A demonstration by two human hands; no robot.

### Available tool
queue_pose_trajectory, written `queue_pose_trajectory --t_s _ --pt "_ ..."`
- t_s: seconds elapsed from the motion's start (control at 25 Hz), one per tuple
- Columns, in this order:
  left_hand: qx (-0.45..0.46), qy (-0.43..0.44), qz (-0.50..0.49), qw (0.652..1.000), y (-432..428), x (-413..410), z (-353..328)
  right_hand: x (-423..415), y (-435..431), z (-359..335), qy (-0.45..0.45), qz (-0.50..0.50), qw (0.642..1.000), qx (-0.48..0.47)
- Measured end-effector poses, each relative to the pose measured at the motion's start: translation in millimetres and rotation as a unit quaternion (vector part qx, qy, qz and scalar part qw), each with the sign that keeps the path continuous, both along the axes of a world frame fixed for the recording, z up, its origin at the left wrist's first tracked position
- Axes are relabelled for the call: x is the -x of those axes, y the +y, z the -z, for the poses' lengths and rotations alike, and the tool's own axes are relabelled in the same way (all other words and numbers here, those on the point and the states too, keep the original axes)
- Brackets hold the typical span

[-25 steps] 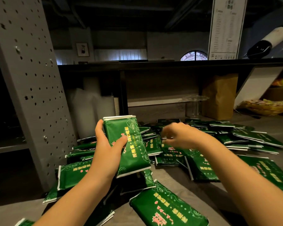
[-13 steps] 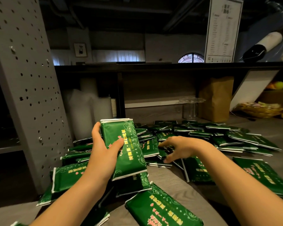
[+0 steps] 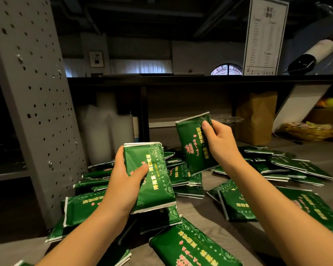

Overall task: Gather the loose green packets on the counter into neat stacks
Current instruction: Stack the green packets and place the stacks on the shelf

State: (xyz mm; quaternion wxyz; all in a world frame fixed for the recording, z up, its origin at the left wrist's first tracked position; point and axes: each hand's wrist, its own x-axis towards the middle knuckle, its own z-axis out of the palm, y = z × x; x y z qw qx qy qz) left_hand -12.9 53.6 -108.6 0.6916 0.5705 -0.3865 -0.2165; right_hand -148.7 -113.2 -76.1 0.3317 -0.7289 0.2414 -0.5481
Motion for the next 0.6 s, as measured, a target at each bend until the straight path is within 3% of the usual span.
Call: queue_pose_trajectory --t_s 0.08,0.16,0.44,0.6 --pt "0.003 0.004 0.003 1.000 -0.3 0.3 -0.3 -7.7 17.4 -3.0 -0.015 -0.082 0.989 -0.121" --pt "0.008 0.009 0.002 1.000 -1.0 -0.2 -0.2 -17.2 37.7 -0.1 -0.003 -0.141 0.975 -0.174" --pt "0.053 -0.007 -0.018 0.998 -2.8 7.9 4.3 -59.1 74.6 39.3 -0.025 -0.131 0.977 -0.166" --pt "0.033 -0.081 -0.014 0.996 -0.8 14.8 6.7 -60.3 89.3 43.6 -0.051 -0.116 0.980 -0.156"
